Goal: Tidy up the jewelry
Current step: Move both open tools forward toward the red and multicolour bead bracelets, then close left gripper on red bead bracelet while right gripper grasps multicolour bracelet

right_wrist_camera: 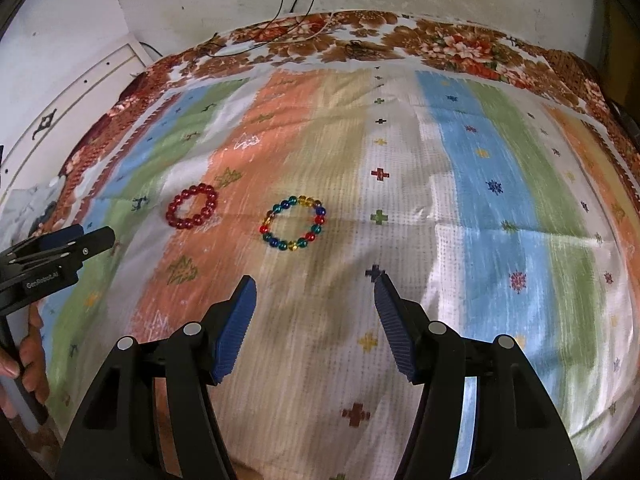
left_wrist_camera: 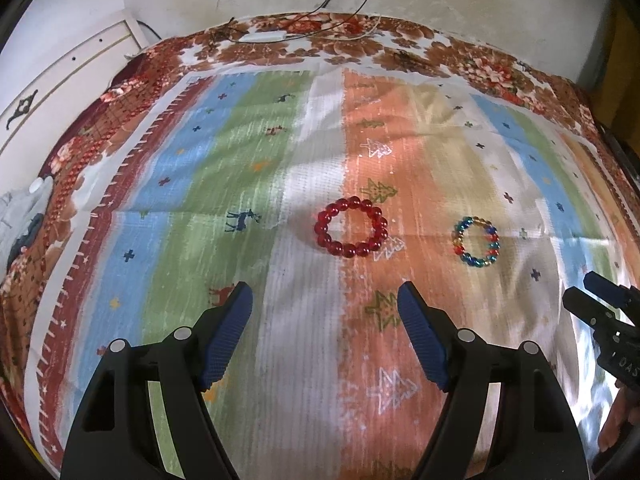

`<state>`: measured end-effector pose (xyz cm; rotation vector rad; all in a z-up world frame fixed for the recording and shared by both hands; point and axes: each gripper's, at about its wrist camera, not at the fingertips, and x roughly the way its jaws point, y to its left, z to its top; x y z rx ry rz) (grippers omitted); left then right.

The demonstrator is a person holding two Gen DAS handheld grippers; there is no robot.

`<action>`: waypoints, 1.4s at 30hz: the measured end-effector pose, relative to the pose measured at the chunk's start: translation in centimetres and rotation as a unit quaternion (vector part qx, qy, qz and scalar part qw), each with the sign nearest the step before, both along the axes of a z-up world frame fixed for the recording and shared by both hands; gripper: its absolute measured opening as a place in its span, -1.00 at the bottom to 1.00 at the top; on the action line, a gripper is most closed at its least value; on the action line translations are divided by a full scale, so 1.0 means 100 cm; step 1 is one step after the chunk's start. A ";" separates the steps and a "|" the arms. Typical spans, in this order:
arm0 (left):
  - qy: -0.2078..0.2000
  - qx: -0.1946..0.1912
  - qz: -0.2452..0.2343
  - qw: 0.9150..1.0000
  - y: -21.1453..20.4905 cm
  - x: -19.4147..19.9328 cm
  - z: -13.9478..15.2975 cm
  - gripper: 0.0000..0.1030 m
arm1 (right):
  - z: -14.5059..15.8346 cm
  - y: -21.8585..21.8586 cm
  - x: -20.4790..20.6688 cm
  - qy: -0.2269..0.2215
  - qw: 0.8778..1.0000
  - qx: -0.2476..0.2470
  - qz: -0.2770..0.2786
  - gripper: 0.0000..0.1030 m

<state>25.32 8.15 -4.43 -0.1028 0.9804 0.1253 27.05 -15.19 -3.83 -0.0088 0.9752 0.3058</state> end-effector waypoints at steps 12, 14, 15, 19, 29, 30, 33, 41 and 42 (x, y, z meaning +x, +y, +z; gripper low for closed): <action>0.011 0.004 0.007 1.000 0.009 0.030 -0.018 0.45 | -0.014 0.007 0.026 0.011 1.000 -0.007 -0.006 0.19; 0.017 0.007 0.006 1.000 0.008 0.034 -0.022 0.45 | -0.016 0.007 0.030 0.013 1.000 -0.008 -0.009 0.19; 0.019 0.009 0.005 1.000 0.008 0.036 -0.024 0.45 | -0.017 0.007 0.032 0.013 1.000 -0.008 -0.010 0.19; 0.019 0.012 0.013 1.000 0.010 0.042 -0.027 0.45 | -0.022 0.007 0.040 0.016 1.000 -0.004 -0.017 0.19; 0.024 0.017 0.019 0.999 0.012 0.063 -0.042 0.45 | -0.037 0.008 0.059 0.032 0.999 0.003 -0.028 0.19; 0.025 0.017 0.019 0.999 0.013 0.065 -0.044 0.45 | -0.039 0.008 0.062 0.034 0.999 0.003 -0.029 0.19; 0.027 0.019 0.019 0.999 0.014 0.072 -0.048 0.45 | -0.044 0.010 0.070 0.038 0.999 0.001 -0.031 0.19; 0.036 0.022 0.011 0.999 0.014 0.086 -0.061 0.45 | -0.053 0.022 0.082 0.046 0.999 -0.002 -0.022 0.19; 0.038 0.026 0.010 0.999 0.014 0.088 -0.063 0.45 | -0.055 0.024 0.084 0.047 0.999 -0.002 -0.022 0.19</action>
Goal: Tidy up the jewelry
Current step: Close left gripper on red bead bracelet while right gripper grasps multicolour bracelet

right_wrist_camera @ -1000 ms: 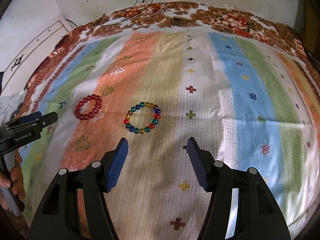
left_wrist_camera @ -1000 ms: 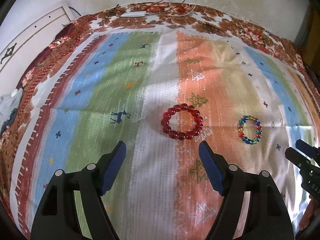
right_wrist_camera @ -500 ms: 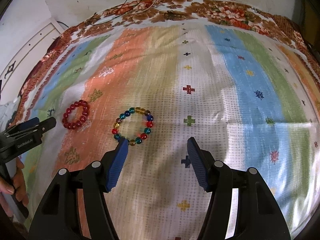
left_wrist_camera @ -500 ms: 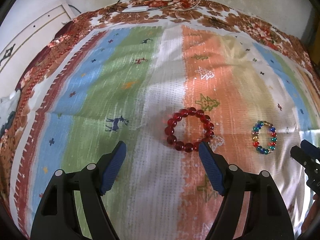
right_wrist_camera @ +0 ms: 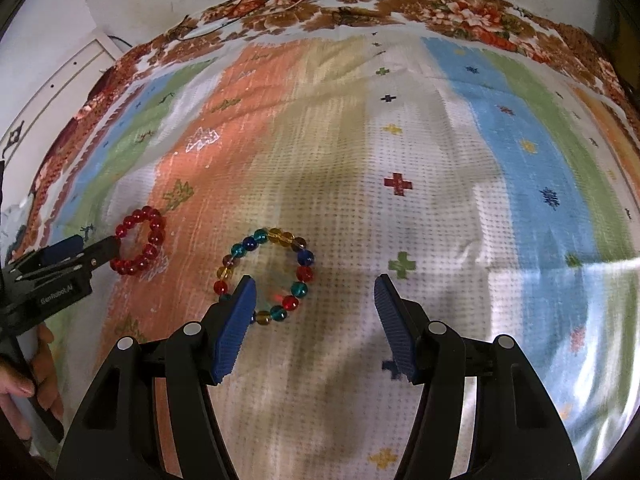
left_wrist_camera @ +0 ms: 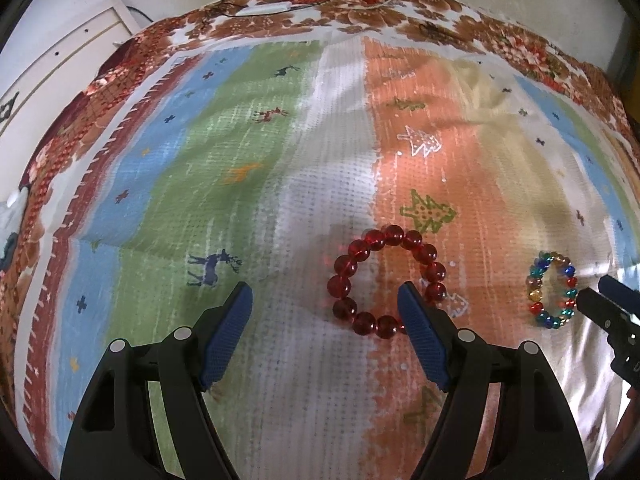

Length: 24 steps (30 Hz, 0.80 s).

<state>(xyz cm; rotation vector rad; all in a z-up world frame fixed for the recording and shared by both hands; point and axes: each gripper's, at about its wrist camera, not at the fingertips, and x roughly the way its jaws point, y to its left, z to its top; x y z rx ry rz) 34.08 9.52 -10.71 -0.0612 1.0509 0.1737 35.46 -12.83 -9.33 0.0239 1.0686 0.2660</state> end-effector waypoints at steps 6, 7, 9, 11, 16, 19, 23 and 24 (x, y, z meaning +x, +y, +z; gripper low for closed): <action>0.005 0.000 0.004 1.000 0.002 0.006 -0.006 0.45 | -0.009 0.006 0.007 0.003 1.000 -0.011 0.003 0.19; 0.007 0.002 0.005 1.000 0.002 0.007 -0.007 0.45 | -0.010 0.006 0.007 0.003 1.000 -0.014 0.004 0.19; 0.019 0.009 0.003 1.000 0.001 0.011 -0.013 0.45 | -0.011 0.008 0.008 0.002 1.000 -0.019 0.007 0.19; 0.027 0.018 0.006 0.999 0.002 0.012 -0.018 0.45 | -0.013 0.008 0.009 0.004 1.000 -0.021 0.009 0.20; 0.029 0.015 -0.003 0.999 0.002 0.013 -0.020 0.35 | -0.015 0.009 0.008 0.006 0.999 -0.041 0.017 0.03; 0.031 0.015 -0.018 0.999 -0.001 0.014 -0.021 -0.08 | -0.016 0.002 0.009 0.008 0.999 -0.043 0.008 -0.28; 0.035 -0.001 -0.039 0.999 -0.006 0.012 -0.021 -0.67 | -0.017 -0.007 0.010 0.008 0.999 -0.045 0.006 -0.67; 0.035 -0.003 -0.041 0.999 -0.007 0.012 -0.021 -0.75 | -0.017 -0.007 0.010 0.007 0.999 -0.046 0.007 -0.75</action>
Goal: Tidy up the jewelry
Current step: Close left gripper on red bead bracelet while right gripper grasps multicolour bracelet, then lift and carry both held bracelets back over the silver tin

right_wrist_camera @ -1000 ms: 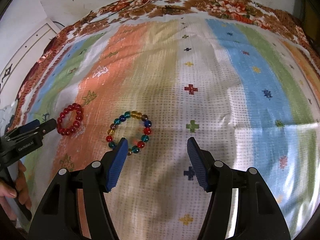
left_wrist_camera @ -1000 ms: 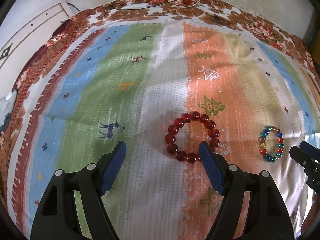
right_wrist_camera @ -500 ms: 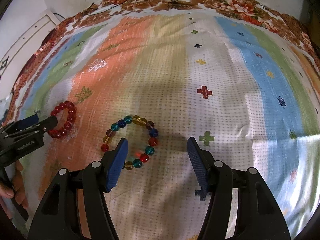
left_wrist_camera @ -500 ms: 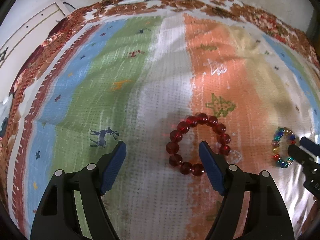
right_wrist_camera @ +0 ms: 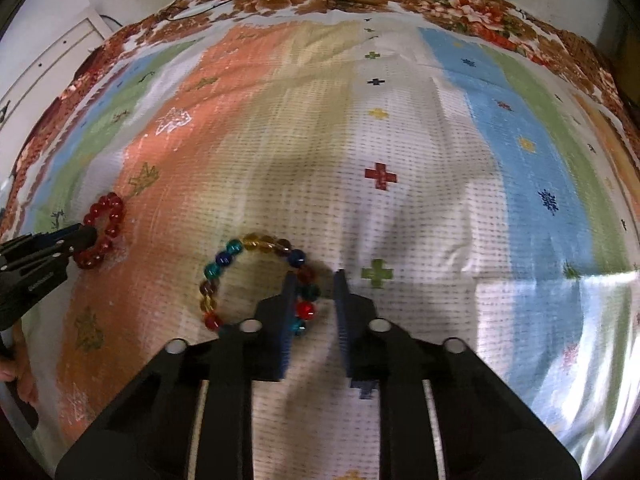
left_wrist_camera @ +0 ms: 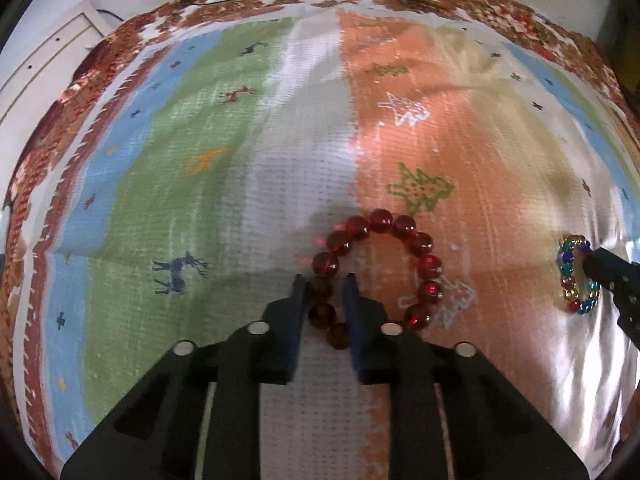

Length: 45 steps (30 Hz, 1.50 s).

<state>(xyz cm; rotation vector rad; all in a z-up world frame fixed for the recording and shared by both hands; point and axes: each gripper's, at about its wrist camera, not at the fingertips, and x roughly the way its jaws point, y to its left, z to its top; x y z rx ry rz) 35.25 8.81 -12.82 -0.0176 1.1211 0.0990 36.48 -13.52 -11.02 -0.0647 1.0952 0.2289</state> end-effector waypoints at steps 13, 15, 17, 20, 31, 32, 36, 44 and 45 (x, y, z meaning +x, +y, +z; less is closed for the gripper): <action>-0.002 -0.027 -0.012 1.000 -0.001 -0.016 0.017 -0.75 | 0.024 0.001 -0.014 -0.023 0.999 -0.006 0.029 -0.80; -0.006 -0.036 -0.011 0.999 -0.001 -0.019 0.023 -0.75 | 0.030 0.001 -0.017 -0.026 0.999 -0.003 0.031 -0.80; -0.011 -0.044 -0.011 0.999 -0.002 -0.022 0.029 -0.75 | 0.037 0.002 -0.022 -0.030 0.999 -0.001 0.033 -0.80; -0.020 -0.050 -0.012 0.998 -0.005 -0.028 0.040 -0.75 | 0.047 0.001 -0.032 -0.035 0.999 0.003 0.037 -0.80; -0.043 -0.061 -0.025 0.997 -0.025 -0.054 0.071 -0.75 | 0.075 -0.009 -0.064 -0.049 0.998 0.026 0.038 -0.80; -0.045 -0.061 -0.026 0.997 -0.027 -0.058 0.074 -0.75 | 0.078 -0.008 -0.067 -0.051 0.997 0.027 0.042 -0.80; -0.053 -0.061 -0.029 0.996 -0.032 -0.069 0.083 -0.75 | 0.089 -0.004 -0.082 -0.063 0.996 0.030 0.056 -0.80; -0.065 -0.072 -0.029 0.995 -0.034 -0.088 0.096 -0.75 | 0.094 -0.006 -0.103 -0.067 0.995 0.032 0.065 -0.80; -0.067 -0.073 -0.030 0.995 -0.034 -0.090 0.098 -0.75 | 0.094 -0.007 -0.105 -0.066 0.995 0.033 0.065 -0.80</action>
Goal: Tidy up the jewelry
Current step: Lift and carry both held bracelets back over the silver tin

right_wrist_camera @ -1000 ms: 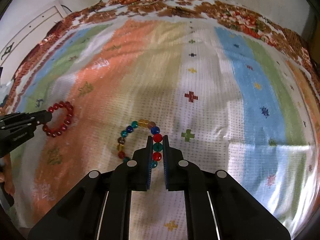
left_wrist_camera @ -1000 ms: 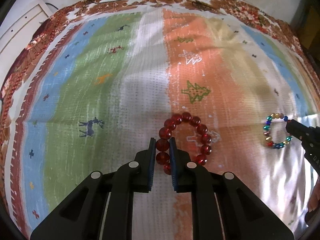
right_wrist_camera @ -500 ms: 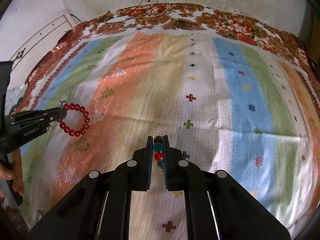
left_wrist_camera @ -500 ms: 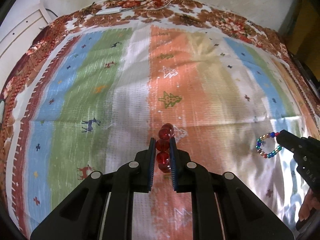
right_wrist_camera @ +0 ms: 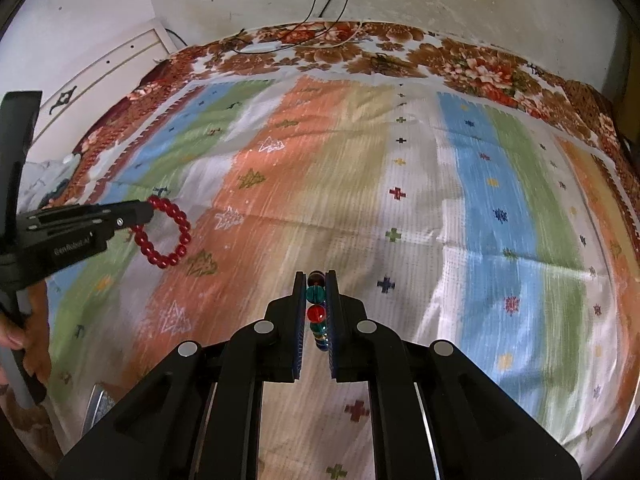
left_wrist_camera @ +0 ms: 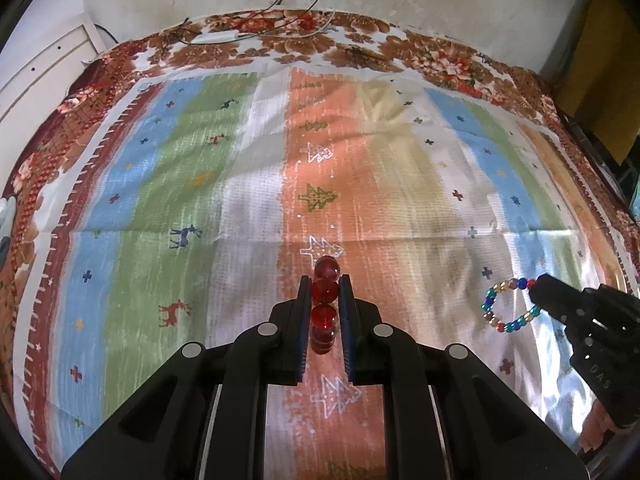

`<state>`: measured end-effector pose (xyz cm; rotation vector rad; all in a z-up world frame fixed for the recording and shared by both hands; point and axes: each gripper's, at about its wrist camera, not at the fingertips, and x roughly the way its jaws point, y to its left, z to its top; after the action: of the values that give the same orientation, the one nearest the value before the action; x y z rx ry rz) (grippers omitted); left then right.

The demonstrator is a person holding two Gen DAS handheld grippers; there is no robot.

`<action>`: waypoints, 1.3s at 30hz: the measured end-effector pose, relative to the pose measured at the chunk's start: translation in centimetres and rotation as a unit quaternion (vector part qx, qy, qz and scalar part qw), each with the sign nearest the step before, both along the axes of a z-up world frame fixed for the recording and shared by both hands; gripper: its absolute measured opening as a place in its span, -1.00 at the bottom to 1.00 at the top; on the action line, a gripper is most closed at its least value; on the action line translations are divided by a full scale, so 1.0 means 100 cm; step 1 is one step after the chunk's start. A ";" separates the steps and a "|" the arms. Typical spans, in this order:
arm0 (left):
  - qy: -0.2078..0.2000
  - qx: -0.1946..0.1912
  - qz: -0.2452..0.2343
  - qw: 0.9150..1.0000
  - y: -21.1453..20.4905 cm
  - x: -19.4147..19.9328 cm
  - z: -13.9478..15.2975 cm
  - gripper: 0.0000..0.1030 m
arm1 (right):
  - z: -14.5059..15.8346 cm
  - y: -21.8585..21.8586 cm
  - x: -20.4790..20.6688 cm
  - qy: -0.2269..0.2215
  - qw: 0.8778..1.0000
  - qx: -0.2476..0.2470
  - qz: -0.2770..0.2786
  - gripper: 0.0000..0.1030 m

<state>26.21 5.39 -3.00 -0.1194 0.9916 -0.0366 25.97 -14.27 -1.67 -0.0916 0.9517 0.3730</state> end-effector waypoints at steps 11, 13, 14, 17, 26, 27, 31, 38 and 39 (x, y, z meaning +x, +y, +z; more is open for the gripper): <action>-0.011 -0.018 -0.012 1.000 -0.001 -0.026 0.017 -0.75 | 0.015 -0.007 -0.021 -0.014 1.000 0.015 0.000 -0.80; -0.016 -0.019 -0.014 1.000 -0.001 -0.033 0.021 -0.75 | 0.017 -0.008 -0.026 -0.016 1.000 0.018 0.002 -0.81; -0.019 -0.019 -0.015 1.000 -0.002 -0.036 0.023 -0.75 | 0.018 -0.009 -0.028 -0.017 1.000 0.019 0.003 -0.80; -0.024 -0.021 -0.017 0.999 -0.004 -0.044 0.027 -0.75 | 0.021 -0.009 -0.036 -0.021 1.000 0.021 0.006 -0.80; -0.043 -0.022 -0.033 0.998 -0.014 -0.075 0.040 -0.75 | 0.034 -0.008 -0.059 -0.035 0.999 0.034 0.015 -0.80; -0.046 -0.023 -0.035 0.998 -0.015 -0.078 0.042 -0.75 | 0.036 -0.007 -0.062 -0.038 0.999 0.036 0.017 -0.80; -0.053 -0.022 -0.041 0.998 -0.020 -0.088 0.045 -0.75 | 0.040 -0.006 -0.073 -0.042 0.998 0.043 0.020 -0.80; -0.057 -0.021 -0.054 0.997 -0.030 -0.103 0.045 -0.75 | 0.045 -0.005 -0.091 -0.046 0.997 0.048 0.029 -0.80; -0.061 -0.020 -0.054 0.996 -0.031 -0.106 0.047 -0.75 | 0.045 -0.005 -0.094 -0.047 0.997 0.048 0.031 -0.80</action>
<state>15.59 2.33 1.67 -0.0994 0.8751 -0.1624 16.58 -14.72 2.82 -0.0498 0.8383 0.4668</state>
